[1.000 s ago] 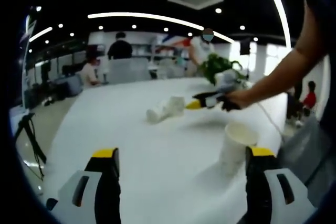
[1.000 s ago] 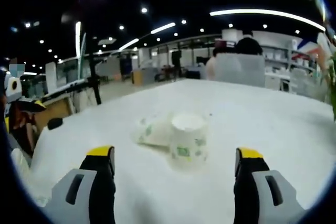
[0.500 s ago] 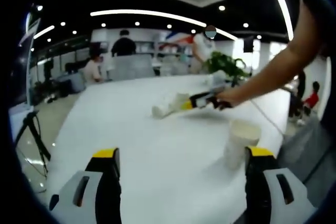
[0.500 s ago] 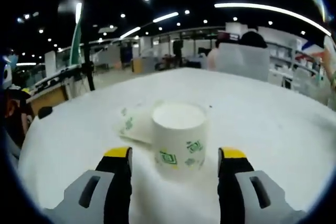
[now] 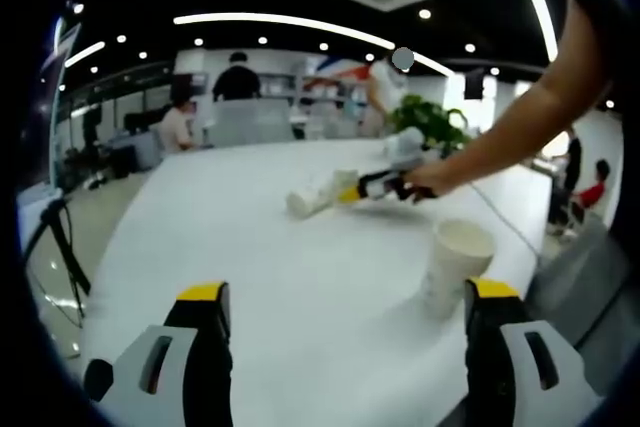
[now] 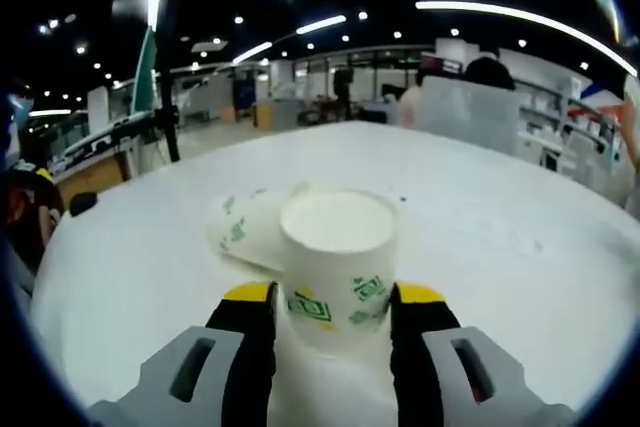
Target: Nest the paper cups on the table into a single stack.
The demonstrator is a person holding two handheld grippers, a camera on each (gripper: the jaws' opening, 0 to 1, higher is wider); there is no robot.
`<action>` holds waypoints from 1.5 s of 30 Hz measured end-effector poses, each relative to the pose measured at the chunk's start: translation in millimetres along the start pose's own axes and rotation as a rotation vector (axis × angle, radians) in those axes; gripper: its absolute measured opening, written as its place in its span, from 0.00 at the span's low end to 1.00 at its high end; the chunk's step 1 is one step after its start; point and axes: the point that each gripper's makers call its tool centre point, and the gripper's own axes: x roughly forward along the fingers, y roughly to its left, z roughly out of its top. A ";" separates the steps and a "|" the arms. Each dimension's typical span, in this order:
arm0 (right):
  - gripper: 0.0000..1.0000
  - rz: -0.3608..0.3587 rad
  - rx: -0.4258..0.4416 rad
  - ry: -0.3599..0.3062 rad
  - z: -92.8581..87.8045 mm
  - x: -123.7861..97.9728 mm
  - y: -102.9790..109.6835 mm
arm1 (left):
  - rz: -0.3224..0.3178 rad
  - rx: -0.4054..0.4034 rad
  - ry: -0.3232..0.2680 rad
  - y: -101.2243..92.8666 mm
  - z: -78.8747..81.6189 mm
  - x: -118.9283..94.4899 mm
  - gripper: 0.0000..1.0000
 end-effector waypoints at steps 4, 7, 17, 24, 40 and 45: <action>0.38 0.009 0.008 -0.001 0.2 -0.4 1.7 | 0.004 -0.007 0.000 0.1 -0.3 -0.2 0.95; 0.38 0.000 0.011 0.000 -0.5 -2.3 0.5 | -0.002 -0.003 -0.004 -0.8 0.4 0.3 0.95; 0.38 -0.020 0.026 -0.006 2.6 -9.9 -2.8 | -0.006 -0.005 -0.009 -3.1 0.5 0.8 0.94; 0.38 -0.018 0.027 -0.013 7.3 -16.1 -1.4 | -0.004 -0.007 -0.018 -2.6 3.1 1.8 0.94; 0.37 -0.014 0.015 -0.046 35.6 -21.7 -14.3 | -0.017 0.008 -0.022 -7.0 7.6 4.6 0.95; 0.36 -0.013 0.008 -0.051 47.4 -25.7 -17.5 | -0.019 0.012 -0.026 -7.5 10.1 4.8 0.95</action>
